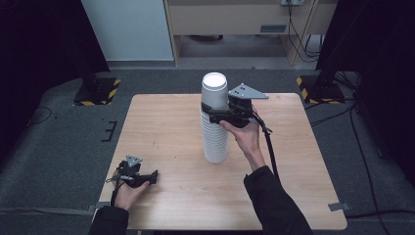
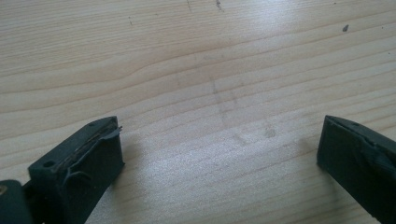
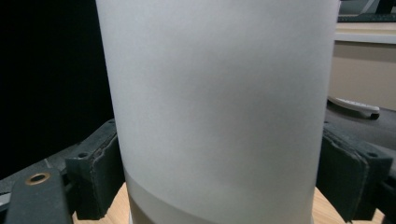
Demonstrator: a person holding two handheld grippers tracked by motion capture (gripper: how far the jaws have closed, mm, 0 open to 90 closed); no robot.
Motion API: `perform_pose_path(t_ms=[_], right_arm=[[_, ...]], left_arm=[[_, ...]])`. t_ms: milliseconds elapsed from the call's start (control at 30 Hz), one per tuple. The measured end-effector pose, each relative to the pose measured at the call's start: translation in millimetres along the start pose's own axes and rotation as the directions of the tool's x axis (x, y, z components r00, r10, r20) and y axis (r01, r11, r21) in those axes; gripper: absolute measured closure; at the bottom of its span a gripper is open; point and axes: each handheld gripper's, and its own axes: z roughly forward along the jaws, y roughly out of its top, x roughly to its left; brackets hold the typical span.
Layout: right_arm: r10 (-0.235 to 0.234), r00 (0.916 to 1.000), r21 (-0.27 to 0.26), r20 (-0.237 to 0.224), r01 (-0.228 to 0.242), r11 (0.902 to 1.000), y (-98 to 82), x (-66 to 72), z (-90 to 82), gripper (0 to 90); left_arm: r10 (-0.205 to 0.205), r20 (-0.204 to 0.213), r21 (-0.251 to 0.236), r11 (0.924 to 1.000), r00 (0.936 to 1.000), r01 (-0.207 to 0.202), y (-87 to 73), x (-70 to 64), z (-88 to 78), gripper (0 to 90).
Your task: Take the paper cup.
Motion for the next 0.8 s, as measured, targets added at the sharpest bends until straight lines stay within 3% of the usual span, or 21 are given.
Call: perform_pose_path(t_ms=[133,267,800], right_arm=[[0.034,0.9993,-0.062,-0.015,-0.034,0.9975,3.9,-0.7,-3.2,14.0],[0.016,0.9999,-0.058,-0.003,-0.017,0.9982,8.7,-0.3,-3.5,13.9],[0.027,0.9995,-0.113,-0.017,-0.029,0.9932,27.2,-0.8,-10.6,14.0]], left_arm=[[0.000,0.000,0.000,1.0000,1.0000,0.000,0.0,0.0,0.0,0.0],[0.000,0.000,0.000,1.0000,1.0000,0.000,0.0,0.0,0.0,0.0],[0.000,0.000,0.000,1.0000,1.0000,0.000,0.0,0.0,0.0,0.0]])
